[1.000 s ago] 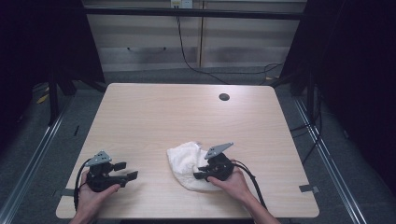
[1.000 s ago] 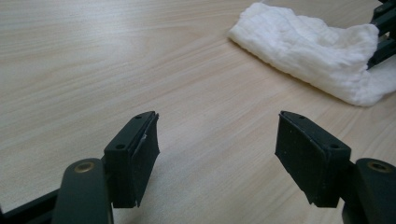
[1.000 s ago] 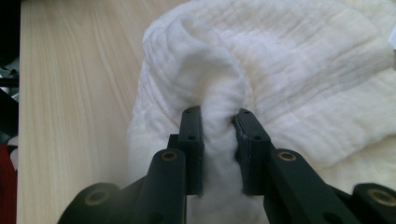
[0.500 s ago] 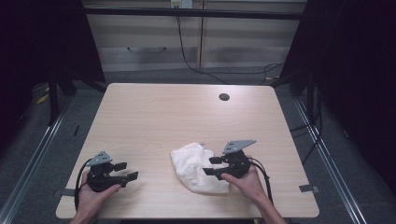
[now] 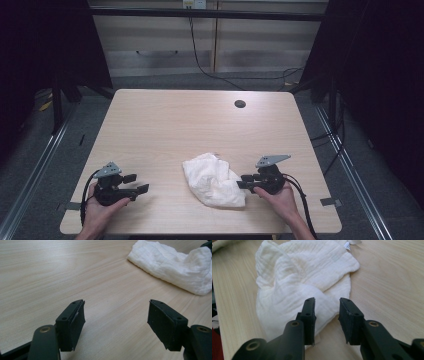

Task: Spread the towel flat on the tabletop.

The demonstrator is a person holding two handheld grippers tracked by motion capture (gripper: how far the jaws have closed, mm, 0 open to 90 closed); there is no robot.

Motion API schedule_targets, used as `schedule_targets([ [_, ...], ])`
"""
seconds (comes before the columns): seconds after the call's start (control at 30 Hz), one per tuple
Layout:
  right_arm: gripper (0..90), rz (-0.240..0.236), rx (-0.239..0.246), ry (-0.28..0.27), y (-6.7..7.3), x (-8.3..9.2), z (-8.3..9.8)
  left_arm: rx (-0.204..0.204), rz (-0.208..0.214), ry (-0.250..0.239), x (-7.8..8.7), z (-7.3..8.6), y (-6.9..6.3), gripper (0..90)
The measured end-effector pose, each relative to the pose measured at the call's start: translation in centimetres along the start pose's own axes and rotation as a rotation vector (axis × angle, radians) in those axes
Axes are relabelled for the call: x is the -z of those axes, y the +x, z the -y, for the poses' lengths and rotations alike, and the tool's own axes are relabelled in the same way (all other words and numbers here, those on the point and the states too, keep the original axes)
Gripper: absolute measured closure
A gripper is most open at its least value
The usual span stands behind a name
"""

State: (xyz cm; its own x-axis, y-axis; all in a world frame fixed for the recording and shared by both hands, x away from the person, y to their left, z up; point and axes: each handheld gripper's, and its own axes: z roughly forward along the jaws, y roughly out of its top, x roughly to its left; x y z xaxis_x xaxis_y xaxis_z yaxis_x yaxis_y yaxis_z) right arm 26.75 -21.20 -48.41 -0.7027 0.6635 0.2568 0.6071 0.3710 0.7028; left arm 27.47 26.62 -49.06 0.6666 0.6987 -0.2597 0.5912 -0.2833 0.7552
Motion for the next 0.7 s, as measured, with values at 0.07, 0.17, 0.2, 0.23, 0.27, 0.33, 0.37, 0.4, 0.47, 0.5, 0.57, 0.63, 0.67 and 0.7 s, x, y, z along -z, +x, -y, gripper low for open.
schedule_targets([
  [0.07,60.2,-0.013,-0.018,-0.002,-0.3,-0.3,0.0,0.0,-0.002,-0.001,0.0,0.0,0.0,29.7],
  [0.17,59.3,0.001,-0.018,0.02,-0.4,-0.8,0.1,0.006,0.002,-0.004,0.0,0.1,0.1,29.7],
  [0.2,65.7,0.001,0.004,0.056,-0.2,-1.2,0.4,0.004,0.001,-0.003,0.1,0.1,0.1,29.7],
  [0.23,65.7,0.001,0.004,0.056,-0.2,-1.2,0.4,0.004,0.001,-0.003,0.1,0.1,0.1,29.7],
  [0.27,74.6,-0.002,0.015,0.052,0.0,-1.2,0.4,0.002,0.0,-0.004,0.2,0.1,0.1,29.7],
  [0.33,80.2,0.001,0.02,0.035,0.1,-1.0,0.3,0.004,0.0,-0.006,0.1,0.1,0.1,29.7],
  [0.37,82.8,-0.004,0.016,0.027,0.1,-0.8,0.3,0.004,-0.001,-0.004,0.1,0.0,0.1,29.7],
  [0.4,84.7,-0.008,0.015,0.012,0.1,-0.6,0.2,0.004,0.001,-0.004,0.1,0.0,0.1,29.7],
  [0.47,84.8,-0.011,0.006,-0.016,0.0,-0.2,-0.1,0.001,0.001,-0.003,0.1,0.0,0.0,29.7],
  [0.5,85.1,-0.006,0.0,-0.03,0.0,0.0,-0.2,0.0,0.001,-0.001,0.1,0.0,0.0,29.7],
  [0.57,85.1,0.001,0.005,-0.052,-0.2,0.4,-0.6,0.001,0.001,-0.002,0.0,0.0,0.0,29.7],
  [0.63,84.7,0.008,0.004,-0.063,-0.2,0.6,-0.8,0.003,0.001,-0.002,0.0,0.0,0.1,29.7],
  [0.67,85.1,0.016,-0.001,-0.089,-0.4,1.0,-1.3,0.003,0.003,-0.003,0.1,0.0,0.1,29.7],
  [0.7,84.9,0.019,-0.002,-0.096,-0.5,1.1,-1.6,0.006,0.001,-0.003,0.0,0.0,0.1,29.7],
])
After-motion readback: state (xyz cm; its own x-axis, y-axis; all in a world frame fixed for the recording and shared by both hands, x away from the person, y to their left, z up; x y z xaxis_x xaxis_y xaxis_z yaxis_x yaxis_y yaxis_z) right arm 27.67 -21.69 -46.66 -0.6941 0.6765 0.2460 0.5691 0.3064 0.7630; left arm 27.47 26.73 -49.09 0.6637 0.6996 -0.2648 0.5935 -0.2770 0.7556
